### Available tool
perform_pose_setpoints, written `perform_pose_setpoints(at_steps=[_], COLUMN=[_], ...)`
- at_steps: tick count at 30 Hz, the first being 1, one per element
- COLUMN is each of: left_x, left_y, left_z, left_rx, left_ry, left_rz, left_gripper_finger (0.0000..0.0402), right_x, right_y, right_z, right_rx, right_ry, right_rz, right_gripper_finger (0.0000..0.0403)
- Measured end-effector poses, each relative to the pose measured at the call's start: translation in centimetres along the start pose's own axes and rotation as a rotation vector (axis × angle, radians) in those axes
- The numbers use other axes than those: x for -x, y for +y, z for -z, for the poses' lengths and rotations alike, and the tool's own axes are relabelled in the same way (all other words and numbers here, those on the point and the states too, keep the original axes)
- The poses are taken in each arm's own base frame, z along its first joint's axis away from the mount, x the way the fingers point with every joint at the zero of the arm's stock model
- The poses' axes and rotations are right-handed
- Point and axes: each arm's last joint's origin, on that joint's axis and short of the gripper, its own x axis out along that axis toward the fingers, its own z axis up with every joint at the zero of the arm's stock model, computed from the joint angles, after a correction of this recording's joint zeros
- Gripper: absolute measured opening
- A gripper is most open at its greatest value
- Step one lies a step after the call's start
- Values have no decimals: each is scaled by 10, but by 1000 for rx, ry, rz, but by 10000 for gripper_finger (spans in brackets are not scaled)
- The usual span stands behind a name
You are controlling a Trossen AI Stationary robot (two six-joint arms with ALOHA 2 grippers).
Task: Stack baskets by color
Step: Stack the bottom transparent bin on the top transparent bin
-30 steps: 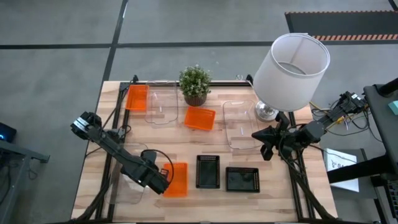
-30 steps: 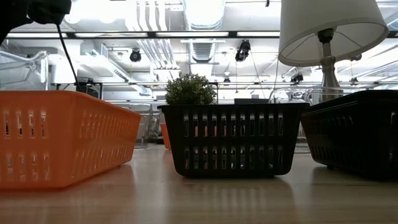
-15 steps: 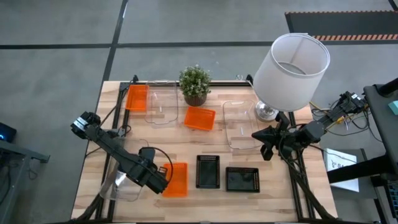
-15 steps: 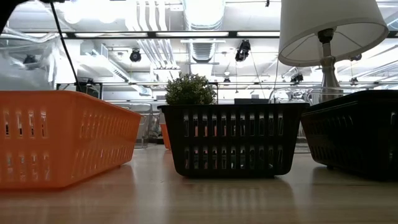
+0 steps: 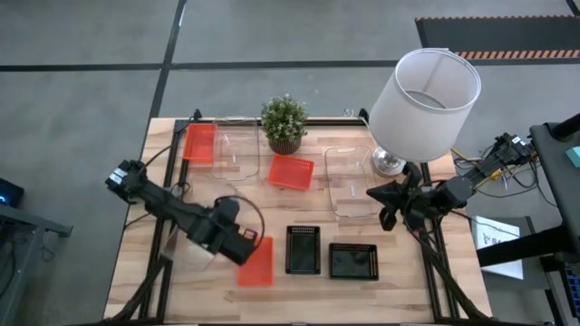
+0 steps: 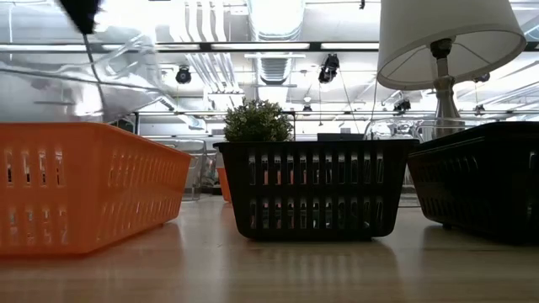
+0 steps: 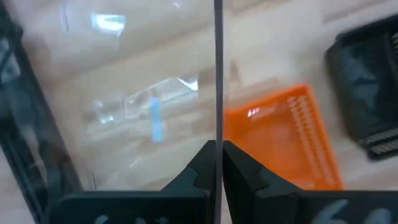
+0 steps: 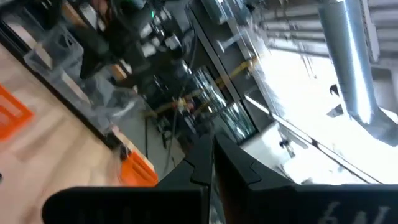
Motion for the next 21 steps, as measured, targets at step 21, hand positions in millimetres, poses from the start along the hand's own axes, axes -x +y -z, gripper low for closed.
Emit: perform_pose_setpoints(at_steps=[21], left_x=[41], left_y=[36], left_z=[-131], left_rx=[-94], left_ry=[-272], left_rz=[75], left_gripper_finger=[0], right_x=[36], right_y=[-35], right_z=[17], right_rx=[-152], right_ry=[14], right_rz=[56], right_gripper_finger=[9])
